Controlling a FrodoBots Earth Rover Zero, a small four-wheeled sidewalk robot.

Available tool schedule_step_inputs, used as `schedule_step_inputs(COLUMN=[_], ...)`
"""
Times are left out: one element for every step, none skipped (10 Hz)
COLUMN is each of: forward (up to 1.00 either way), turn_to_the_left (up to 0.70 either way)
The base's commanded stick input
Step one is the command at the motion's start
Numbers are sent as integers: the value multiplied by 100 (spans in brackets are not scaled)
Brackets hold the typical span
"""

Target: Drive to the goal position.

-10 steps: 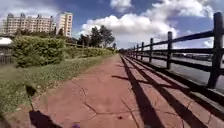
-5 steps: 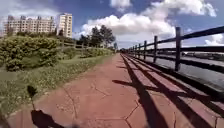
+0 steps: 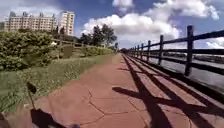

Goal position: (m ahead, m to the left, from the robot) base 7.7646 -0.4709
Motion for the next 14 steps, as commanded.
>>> schedule_step_inputs(forward=[85,85,85,85,85,85,85,85,85,85,85,85,85,85], turn_to_the_left=[0,0,0,0,0,0,0,-14,-34,-34,-5,0,0,0])
